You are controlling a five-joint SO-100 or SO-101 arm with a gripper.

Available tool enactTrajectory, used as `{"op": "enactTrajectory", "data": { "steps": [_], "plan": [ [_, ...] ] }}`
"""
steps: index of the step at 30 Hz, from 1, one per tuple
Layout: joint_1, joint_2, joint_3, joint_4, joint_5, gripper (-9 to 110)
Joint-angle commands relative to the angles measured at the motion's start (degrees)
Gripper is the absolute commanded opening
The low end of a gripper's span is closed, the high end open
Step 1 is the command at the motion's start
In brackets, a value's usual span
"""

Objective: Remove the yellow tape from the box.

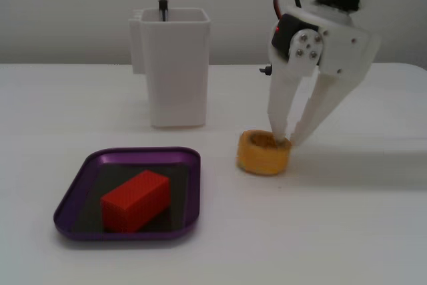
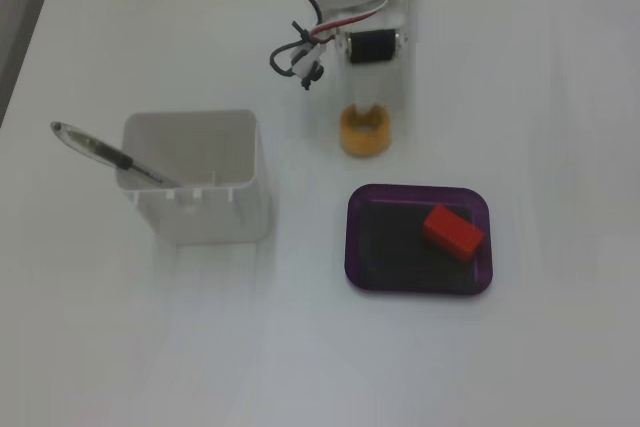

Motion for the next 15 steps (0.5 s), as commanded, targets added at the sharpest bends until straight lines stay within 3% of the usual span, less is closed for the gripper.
{"op": "enactTrajectory", "data": {
  "steps": [1, 8, 15],
  "plan": [
    [0.5, 4.0, -0.8, -0.4, 0.4, 7],
    [2.5, 11.8, -9.8, 13.8, 0.6, 12],
    [2.4, 33.6, -10.1, 21.9, 6.0, 12]
  ]
}}
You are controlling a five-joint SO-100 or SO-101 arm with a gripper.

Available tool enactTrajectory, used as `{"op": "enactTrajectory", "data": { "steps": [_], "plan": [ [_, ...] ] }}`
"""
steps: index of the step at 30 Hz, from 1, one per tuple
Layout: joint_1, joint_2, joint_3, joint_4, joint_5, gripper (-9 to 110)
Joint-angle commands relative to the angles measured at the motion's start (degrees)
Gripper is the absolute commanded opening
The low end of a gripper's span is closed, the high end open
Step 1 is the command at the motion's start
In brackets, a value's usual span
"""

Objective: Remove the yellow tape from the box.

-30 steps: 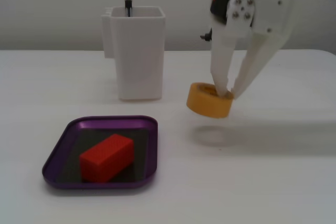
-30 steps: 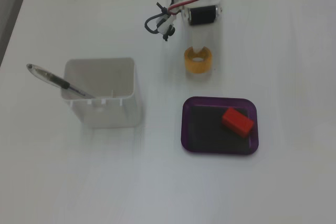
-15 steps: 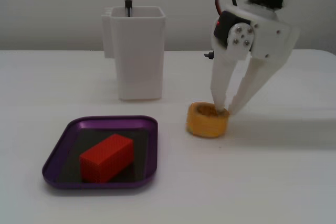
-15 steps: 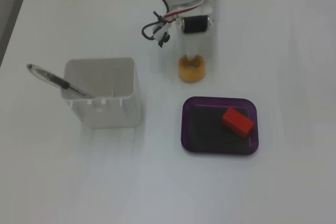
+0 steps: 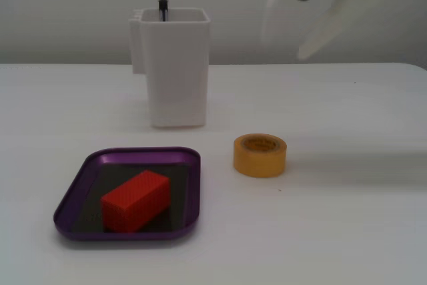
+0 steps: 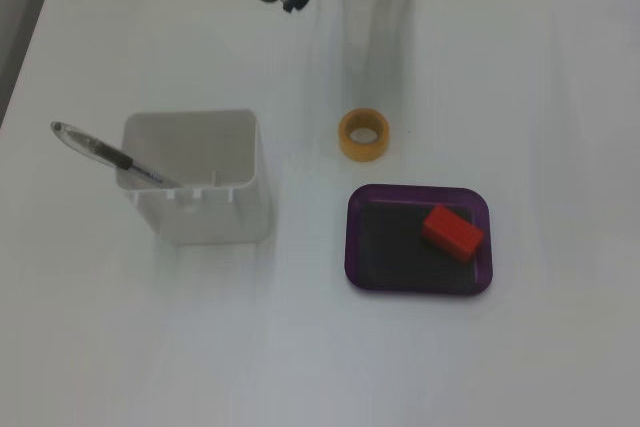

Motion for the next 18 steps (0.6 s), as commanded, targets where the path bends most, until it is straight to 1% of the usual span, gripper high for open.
{"op": "enactTrajectory", "data": {
  "steps": [1, 4, 9, 12, 18],
  "plan": [
    [0.6, 13.2, 1.8, 2.1, 4.8, 12],
    [0.3, 22.2, 14.6, 0.9, 8.2, 12],
    [0.7, 36.1, 36.7, -7.3, 8.4, 12],
    [0.7, 45.6, 45.4, -9.0, 8.6, 12],
    [0.8, 64.3, 60.3, -8.6, 8.5, 12]
  ]
}}
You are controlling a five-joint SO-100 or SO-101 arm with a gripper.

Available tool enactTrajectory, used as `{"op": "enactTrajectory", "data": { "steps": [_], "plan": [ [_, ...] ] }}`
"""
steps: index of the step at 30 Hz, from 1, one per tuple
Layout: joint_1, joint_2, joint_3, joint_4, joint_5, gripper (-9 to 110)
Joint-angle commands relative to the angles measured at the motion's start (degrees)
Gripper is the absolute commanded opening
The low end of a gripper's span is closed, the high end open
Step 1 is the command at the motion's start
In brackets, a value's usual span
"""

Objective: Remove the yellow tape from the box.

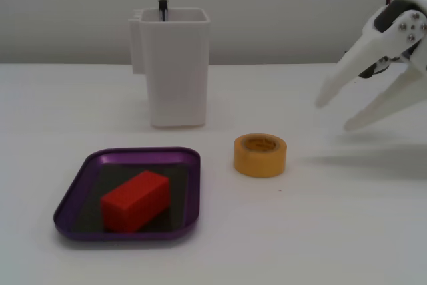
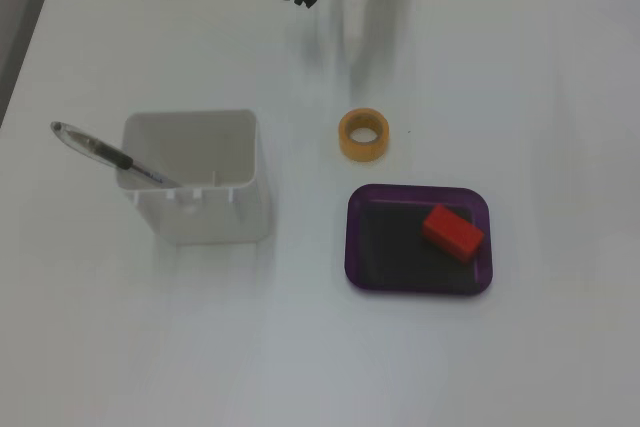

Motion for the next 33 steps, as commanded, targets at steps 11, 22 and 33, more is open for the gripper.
{"op": "enactTrajectory", "data": {
  "steps": [11, 22, 33],
  "plan": [
    [-0.4, 9.1, 11.5, -0.9, 0.2, 9],
    [-0.1, 9.1, 11.7, -1.8, -0.6, 2],
    [-0.1, 9.1, 11.7, -1.8, -0.6, 2]
  ]
}}
